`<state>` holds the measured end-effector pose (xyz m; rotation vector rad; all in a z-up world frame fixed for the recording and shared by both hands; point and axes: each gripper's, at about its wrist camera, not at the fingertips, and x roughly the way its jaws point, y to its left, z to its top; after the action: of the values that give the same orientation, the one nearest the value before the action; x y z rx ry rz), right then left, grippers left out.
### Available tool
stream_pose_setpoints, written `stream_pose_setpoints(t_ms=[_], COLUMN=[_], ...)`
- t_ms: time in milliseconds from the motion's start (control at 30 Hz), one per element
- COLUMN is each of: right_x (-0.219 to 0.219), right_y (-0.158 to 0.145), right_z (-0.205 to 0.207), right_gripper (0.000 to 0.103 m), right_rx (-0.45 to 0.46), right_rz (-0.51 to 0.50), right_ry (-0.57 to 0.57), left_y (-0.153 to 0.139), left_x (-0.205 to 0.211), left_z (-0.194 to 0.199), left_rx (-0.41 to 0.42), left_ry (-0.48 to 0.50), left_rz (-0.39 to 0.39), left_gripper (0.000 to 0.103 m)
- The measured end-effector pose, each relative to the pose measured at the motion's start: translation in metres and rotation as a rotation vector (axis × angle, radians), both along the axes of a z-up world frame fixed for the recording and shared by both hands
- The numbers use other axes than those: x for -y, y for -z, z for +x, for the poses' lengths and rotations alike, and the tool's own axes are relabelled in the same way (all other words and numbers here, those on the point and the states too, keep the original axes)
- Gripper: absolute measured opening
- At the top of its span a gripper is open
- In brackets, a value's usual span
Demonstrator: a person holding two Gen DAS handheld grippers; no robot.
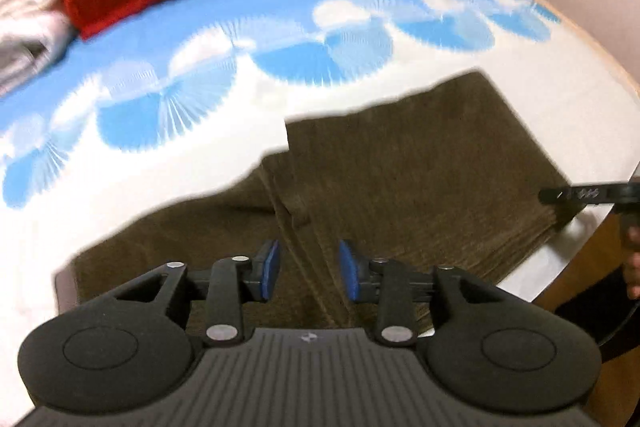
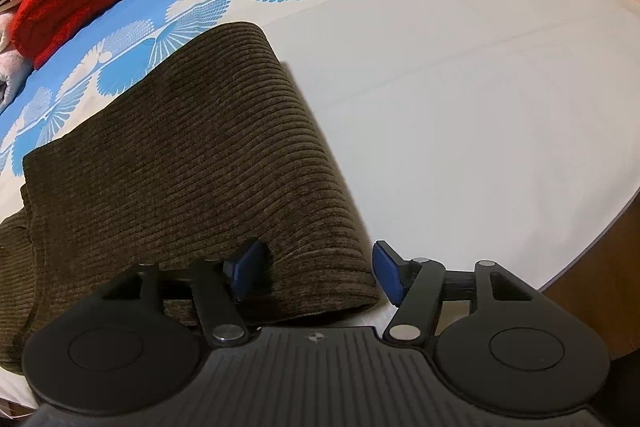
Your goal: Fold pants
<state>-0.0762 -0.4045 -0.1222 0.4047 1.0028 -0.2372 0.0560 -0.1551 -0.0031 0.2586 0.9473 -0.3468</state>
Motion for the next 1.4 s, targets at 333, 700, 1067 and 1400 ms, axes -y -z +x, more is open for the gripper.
stream_pose_setpoints(t_ms=[333, 700, 1067, 1400], right_x=[-0.003, 0.003, 0.002, -0.008], right_y=[0.003, 0.005, 0.008, 0.001], right_z=[0.001, -0.003, -0.001, -0.003], right_gripper=[0.067, 0.067, 0.068, 0.045], right_rx=[0.005, 0.023, 0.019, 0.056], right_rz=[-0.002, 0.023, 0.022, -0.027], right_ry=[-0.019, -0.036, -0.041, -0.068], left_y=[0.062, 0.098, 0.101, 0.095], left_x=[0.005, -0.001, 0.006, -0.003], left_z=[-0.029, 0.008, 0.016, 0.007], left_rx=[-0.085, -0.243, -0.231, -0.223], left_ry=[-0.149, -0.212, -0.217, -0.237], left_rz=[-0.079, 0.003, 0.007, -0.002], left_gripper=[0.04, 0.034, 0.034, 0.036])
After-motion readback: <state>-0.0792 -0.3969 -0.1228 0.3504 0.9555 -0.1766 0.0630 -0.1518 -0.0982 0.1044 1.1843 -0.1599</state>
